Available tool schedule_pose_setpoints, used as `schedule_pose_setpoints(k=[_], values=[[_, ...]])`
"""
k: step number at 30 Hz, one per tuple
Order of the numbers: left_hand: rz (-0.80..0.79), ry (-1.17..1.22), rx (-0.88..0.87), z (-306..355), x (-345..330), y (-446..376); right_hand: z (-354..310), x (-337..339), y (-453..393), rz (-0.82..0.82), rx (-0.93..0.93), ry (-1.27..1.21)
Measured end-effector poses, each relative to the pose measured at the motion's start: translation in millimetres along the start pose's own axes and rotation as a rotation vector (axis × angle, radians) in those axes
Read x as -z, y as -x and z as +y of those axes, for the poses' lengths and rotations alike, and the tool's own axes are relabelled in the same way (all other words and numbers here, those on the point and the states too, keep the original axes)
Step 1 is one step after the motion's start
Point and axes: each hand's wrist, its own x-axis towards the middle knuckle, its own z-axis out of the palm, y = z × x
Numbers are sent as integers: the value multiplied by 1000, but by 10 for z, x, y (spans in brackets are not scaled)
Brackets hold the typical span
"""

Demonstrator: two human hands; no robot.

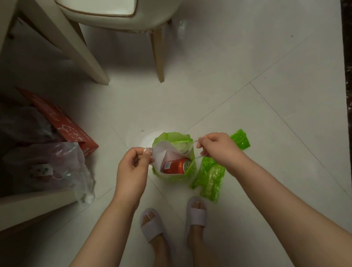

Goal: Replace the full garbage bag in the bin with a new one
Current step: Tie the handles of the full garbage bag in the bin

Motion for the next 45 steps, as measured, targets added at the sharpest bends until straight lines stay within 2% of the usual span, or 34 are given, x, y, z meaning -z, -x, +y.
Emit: schedule_pose_setpoints(k=[6,10,14,16,20,23,26,28,31,36,41,43,45], values=[[79,-11,21,-12,111,-31,62,23,29,53,5,-65],[163,-3,48,-11,304,-116,96,166,-9,188,-17,-35],[22,-82,12,97,162,-46,7,67,55,87,94,34],[1,-73,-1,168,62,15,-39,-8,115,56,106,33],[-5,-81,-31,283,16,45,-71,33,162,-32,118,-226],[-68,-65,-93,438,8,121,-75,58,191,-94,200,-307],[7,33,-89,541,95,158,-117,96,201,-71,193,-453],[38,24,-51,520,150,187,-142,158,216,-33,167,-347],[31,-49,-37,491,160,198,-200,234,267,3,230,-162],[72,-42,33,439,148,166,-78,210,273,104,159,-126],[-75,-223,-40,508,33,204,-79,142,325,-57,243,-139],[-87,-330,-110,556,-2,242,-93,111,374,-149,287,-223],[-86,-389,-195,650,-26,278,-189,118,432,-222,352,-200]])
